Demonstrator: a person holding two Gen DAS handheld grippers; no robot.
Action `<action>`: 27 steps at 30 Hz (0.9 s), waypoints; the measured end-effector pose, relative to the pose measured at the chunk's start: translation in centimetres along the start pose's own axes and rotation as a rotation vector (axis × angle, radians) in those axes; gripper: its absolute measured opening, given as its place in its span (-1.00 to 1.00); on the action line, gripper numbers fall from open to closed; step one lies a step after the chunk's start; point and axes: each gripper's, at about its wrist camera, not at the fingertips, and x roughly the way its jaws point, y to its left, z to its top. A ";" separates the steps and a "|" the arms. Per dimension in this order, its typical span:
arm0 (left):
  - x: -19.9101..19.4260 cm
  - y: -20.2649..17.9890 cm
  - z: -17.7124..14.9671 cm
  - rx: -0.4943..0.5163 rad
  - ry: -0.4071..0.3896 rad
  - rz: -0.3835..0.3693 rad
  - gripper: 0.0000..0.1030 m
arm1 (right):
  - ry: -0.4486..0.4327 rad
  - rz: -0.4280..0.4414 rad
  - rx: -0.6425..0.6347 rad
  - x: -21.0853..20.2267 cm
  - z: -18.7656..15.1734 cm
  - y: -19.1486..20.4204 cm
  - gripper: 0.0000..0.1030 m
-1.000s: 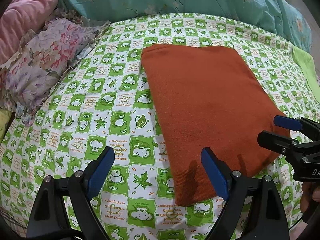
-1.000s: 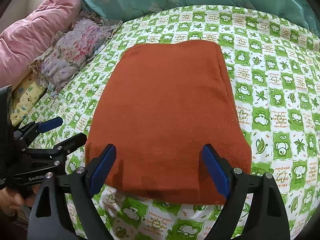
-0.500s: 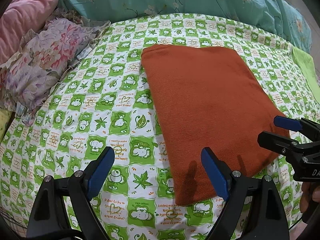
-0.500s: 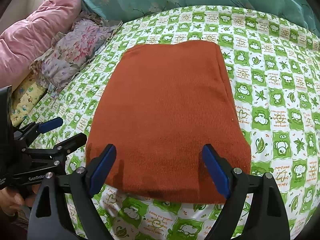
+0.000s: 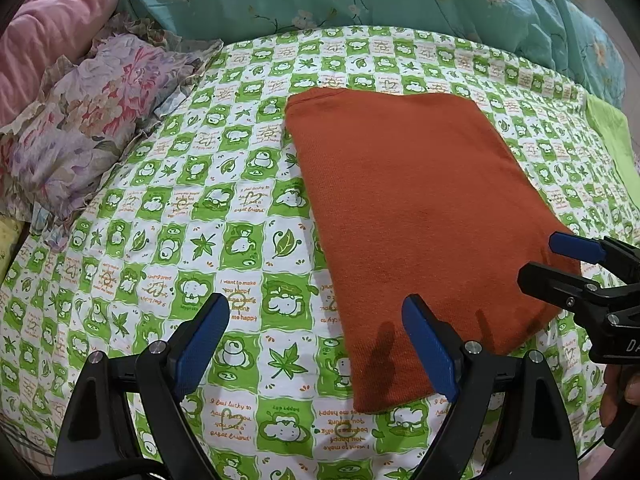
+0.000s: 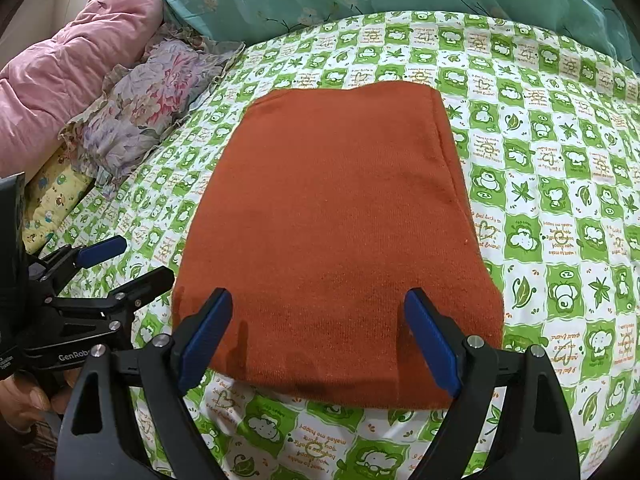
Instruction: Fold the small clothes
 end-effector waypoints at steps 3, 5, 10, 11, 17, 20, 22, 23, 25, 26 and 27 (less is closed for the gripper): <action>0.0 0.1 0.1 -0.004 -0.013 0.003 0.72 | -0.007 0.002 0.005 -0.1 0.1 0.0 0.71; 0.1 0.2 0.2 -0.002 -0.013 -0.001 0.72 | -0.017 0.000 0.004 -0.1 0.2 0.0 0.71; 0.1 0.4 0.5 -0.001 -0.016 0.000 0.72 | -0.017 -0.001 0.016 0.1 0.6 -0.2 0.71; 0.1 0.6 0.6 -0.003 -0.015 0.002 0.72 | -0.020 -0.002 0.018 0.1 0.6 -0.2 0.71; 0.4 1.5 0.9 -0.022 -0.005 0.009 0.72 | -0.031 -0.001 0.023 0.0 0.7 -0.2 0.71; 0.3 1.7 1.1 -0.027 -0.002 0.005 0.72 | -0.044 -0.004 0.027 -0.3 0.7 -0.1 0.71; 0.2 1.6 1.2 -0.027 -0.003 0.003 0.72 | -0.049 -0.001 0.036 -0.3 0.8 0.0 0.71; 0.1 1.5 1.2 -0.027 -0.007 0.002 0.72 | -0.052 0.001 0.039 -0.3 0.7 0.0 0.71; -0.1 1.3 1.3 -0.025 -0.014 0.004 0.72 | -0.056 0.000 0.043 -0.4 0.7 0.0 0.71; -0.2 1.2 1.2 -0.023 -0.019 0.004 0.72 | -0.059 0.001 0.044 -0.5 0.6 0.0 0.72; -0.3 1.1 1.1 -0.022 -0.020 0.002 0.72 | -0.061 0.003 0.045 -0.5 0.6 0.1 0.72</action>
